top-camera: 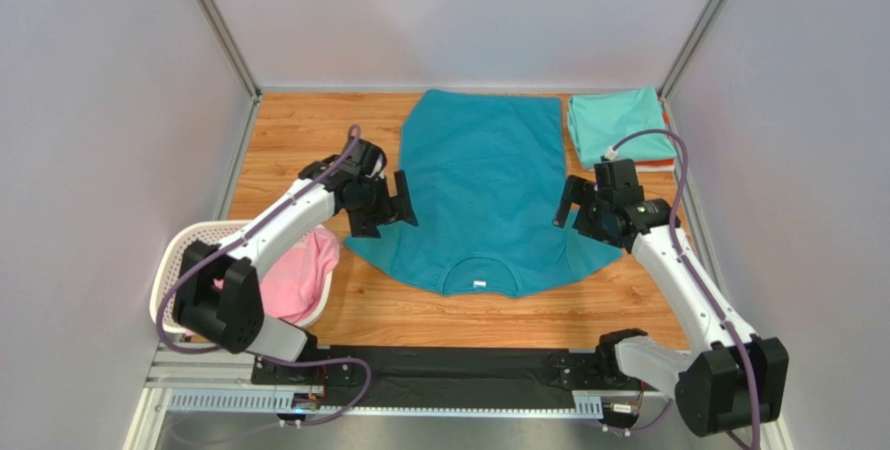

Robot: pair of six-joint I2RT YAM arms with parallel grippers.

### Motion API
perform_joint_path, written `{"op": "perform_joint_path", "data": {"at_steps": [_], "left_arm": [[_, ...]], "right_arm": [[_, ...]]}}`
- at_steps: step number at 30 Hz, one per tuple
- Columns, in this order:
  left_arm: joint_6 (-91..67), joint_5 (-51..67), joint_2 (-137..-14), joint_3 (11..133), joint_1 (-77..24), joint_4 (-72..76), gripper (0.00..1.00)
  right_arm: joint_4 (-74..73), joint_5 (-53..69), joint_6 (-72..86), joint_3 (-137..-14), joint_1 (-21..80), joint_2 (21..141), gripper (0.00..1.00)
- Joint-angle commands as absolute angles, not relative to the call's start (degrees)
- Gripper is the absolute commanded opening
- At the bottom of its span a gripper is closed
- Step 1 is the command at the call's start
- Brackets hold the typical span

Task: Fold and stack the t-shirts
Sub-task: Flatten the tshirt out

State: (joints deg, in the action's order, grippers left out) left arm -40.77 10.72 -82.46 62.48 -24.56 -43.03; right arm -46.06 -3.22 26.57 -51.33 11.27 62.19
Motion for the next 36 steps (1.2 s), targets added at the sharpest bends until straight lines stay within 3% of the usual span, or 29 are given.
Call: {"op": "perform_joint_path", "data": {"at_steps": [1, 8, 20, 29, 36], "left_arm": [[-41.04, 12.91, -86.3, 61.7, -26.8, -38.34, 1.0], [-42.27, 9.23, -99.65, 64.41, -26.54, -37.18, 1.0], [-42.8, 4.57, -107.3, 70.21, -21.27, -40.6, 1.0], [-41.58, 0.09, -116.78, 86.18, -17.76, -47.19, 1.0], [-40.52, 3.24, -128.31, 102.9, -12.31, -51.59, 1.0]], "right_arm": [[-38.43, 1.04, 26.37, -50.45, 11.78, 66.52, 1.0], [-32.61, 2.29, 25.05, -50.45, 12.39, 77.07, 1.0], [-28.39, 2.02, 26.8, -43.78, 17.83, 85.51, 1.0], [-25.4, 4.75, 35.49, -39.9, 36.71, 86.22, 1.0], [-22.15, 10.19, 38.42, -51.73, 56.06, 93.5, 1.0]]}}
